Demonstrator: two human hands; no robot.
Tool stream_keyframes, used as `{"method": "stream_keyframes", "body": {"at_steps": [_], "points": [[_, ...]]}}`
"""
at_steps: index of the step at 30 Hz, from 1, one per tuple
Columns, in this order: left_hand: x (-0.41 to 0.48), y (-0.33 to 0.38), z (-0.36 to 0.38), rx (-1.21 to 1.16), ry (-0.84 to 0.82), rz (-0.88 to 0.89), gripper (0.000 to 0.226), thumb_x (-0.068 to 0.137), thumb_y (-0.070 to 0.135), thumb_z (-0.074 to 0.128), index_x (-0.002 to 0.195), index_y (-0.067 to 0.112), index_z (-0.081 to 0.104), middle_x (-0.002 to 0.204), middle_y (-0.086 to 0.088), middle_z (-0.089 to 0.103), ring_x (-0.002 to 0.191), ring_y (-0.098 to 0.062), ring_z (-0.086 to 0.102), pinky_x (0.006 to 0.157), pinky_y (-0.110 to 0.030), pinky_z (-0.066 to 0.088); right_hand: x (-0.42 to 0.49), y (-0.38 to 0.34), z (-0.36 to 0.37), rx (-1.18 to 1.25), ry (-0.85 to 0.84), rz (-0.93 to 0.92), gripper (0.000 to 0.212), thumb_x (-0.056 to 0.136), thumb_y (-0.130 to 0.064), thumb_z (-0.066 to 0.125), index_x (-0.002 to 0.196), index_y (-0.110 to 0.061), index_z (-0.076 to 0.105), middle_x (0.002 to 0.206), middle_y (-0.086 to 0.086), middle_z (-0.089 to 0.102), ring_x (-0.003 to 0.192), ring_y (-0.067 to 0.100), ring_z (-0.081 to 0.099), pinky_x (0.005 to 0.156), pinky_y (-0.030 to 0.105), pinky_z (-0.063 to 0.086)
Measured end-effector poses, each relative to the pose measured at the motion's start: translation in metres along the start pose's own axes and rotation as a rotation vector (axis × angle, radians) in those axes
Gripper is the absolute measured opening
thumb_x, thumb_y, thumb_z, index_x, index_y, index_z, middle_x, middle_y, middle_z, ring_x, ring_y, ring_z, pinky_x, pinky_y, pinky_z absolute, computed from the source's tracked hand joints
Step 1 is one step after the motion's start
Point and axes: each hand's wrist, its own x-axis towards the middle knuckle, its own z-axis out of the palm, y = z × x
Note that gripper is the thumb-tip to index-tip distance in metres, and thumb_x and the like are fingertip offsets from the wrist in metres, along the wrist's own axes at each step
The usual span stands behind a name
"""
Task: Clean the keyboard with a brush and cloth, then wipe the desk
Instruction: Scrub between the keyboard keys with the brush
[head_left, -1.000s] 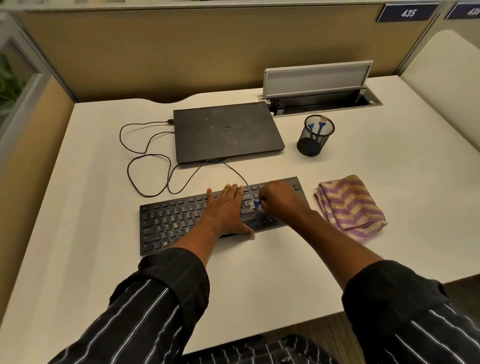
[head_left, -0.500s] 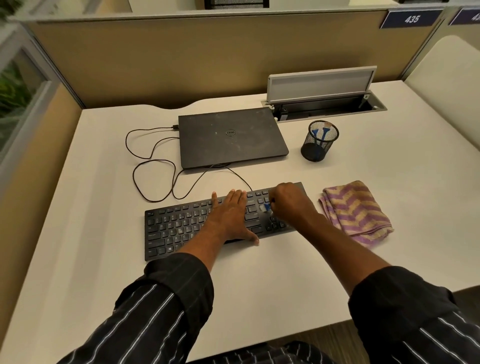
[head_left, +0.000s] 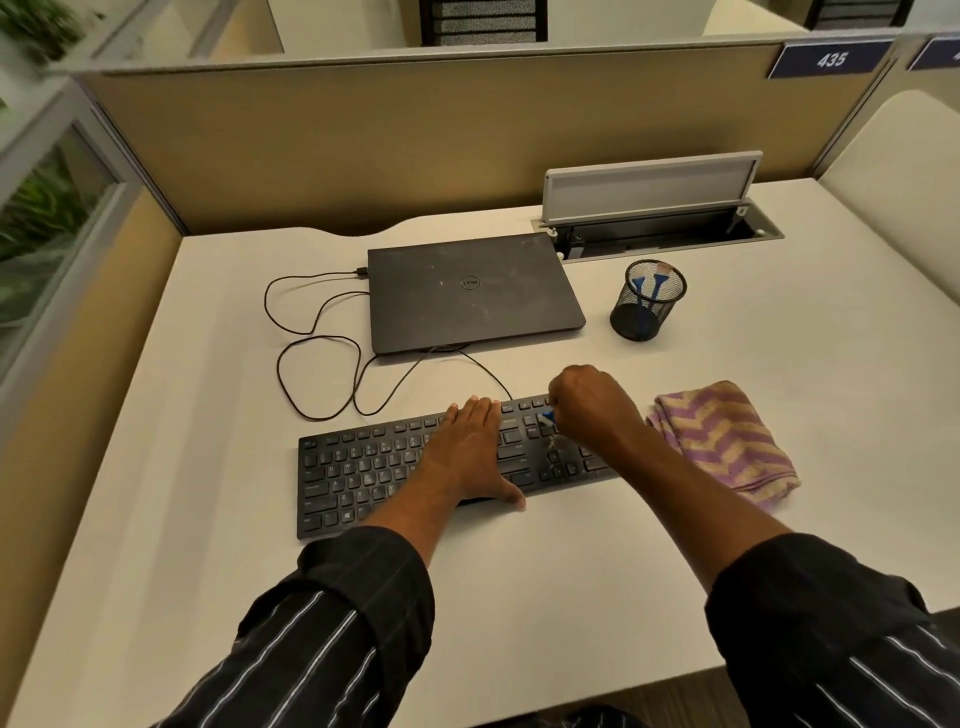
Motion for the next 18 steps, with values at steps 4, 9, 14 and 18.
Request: {"method": "stream_keyframes", "body": {"at_steps": [4,9,14,18], "points": [[0.001,0.0,0.0,-0.017,0.007,0.001,0.138,0.062,0.079,0.075,0.16,0.011,0.005,0.167,-0.008,0.01,0.155,-0.027,0.006,0.125,-0.042,0.003,0.008,-0.005,-0.007,0.085,0.05,-0.027,0.02,0.089,-0.016,0.063,0.105,-0.011,0.075,0.102,0.009,0.071,0.084,0.02,0.063,0.074,0.027,0.05],[0.0,0.0,0.001,-0.019,0.014,0.006,0.138,0.061,0.08,0.074,0.16,0.012,0.005,0.167,-0.007,0.01,0.154,-0.026,0.007,0.126,-0.041,0.004,0.009,-0.008,0.002,0.056,0.001,-0.051,0.021,0.092,-0.017,0.061,0.106,-0.006,0.073,0.103,0.012,0.07,0.086,0.022,0.064,0.077,0.028,0.051],[0.0,0.0,0.0,-0.029,0.009,-0.002,0.138,0.062,0.079,0.075,0.16,0.012,0.004,0.167,-0.008,0.009,0.155,-0.026,0.006,0.125,-0.04,0.004,0.013,0.006,-0.002,0.048,0.038,0.019,0.017,0.089,-0.014,0.066,0.102,-0.006,0.073,0.099,0.012,0.07,0.08,0.022,0.063,0.073,0.028,0.052],[0.0,0.001,0.0,-0.037,0.009,-0.003,0.137,0.062,0.078,0.075,0.16,0.012,0.005,0.167,-0.008,0.01,0.154,-0.027,0.006,0.126,-0.042,0.006,0.016,-0.006,-0.005,0.056,0.021,-0.092,0.021,0.091,-0.015,0.062,0.108,-0.011,0.074,0.106,0.009,0.068,0.09,0.022,0.061,0.076,0.028,0.048]]}}
